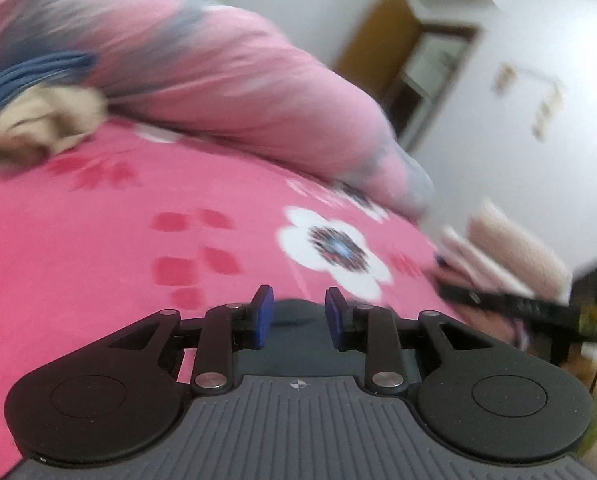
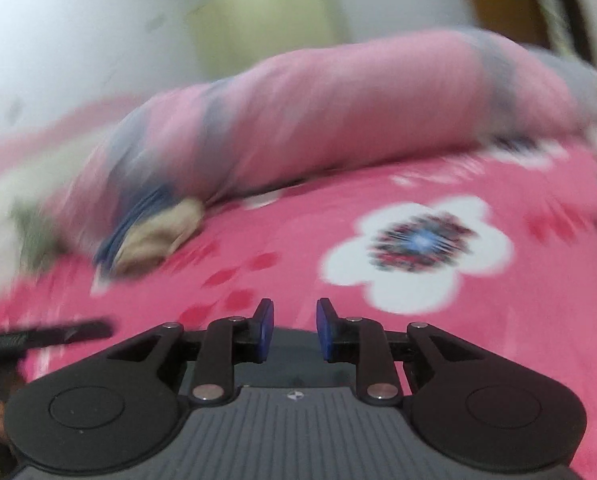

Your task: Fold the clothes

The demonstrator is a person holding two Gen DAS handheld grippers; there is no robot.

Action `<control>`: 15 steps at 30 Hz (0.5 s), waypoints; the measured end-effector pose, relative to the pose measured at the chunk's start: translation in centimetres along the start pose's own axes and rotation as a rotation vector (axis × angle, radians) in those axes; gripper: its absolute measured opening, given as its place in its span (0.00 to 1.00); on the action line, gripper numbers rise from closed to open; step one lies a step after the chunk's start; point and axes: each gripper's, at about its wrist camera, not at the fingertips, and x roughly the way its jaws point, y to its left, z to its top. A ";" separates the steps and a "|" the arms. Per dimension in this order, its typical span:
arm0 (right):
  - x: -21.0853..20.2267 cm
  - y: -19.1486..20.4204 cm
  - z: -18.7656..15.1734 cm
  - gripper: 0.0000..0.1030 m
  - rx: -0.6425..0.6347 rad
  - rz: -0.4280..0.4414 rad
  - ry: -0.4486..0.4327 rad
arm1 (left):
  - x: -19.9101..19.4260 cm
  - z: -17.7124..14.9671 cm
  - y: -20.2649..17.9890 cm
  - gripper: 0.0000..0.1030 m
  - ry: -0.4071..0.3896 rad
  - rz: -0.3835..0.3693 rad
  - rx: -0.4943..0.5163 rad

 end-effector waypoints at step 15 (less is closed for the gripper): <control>9.8 1.6 -3.9 0.08 -0.031 -0.021 0.217 | 5.7 -3.3 2.1 0.27 0.109 0.106 0.015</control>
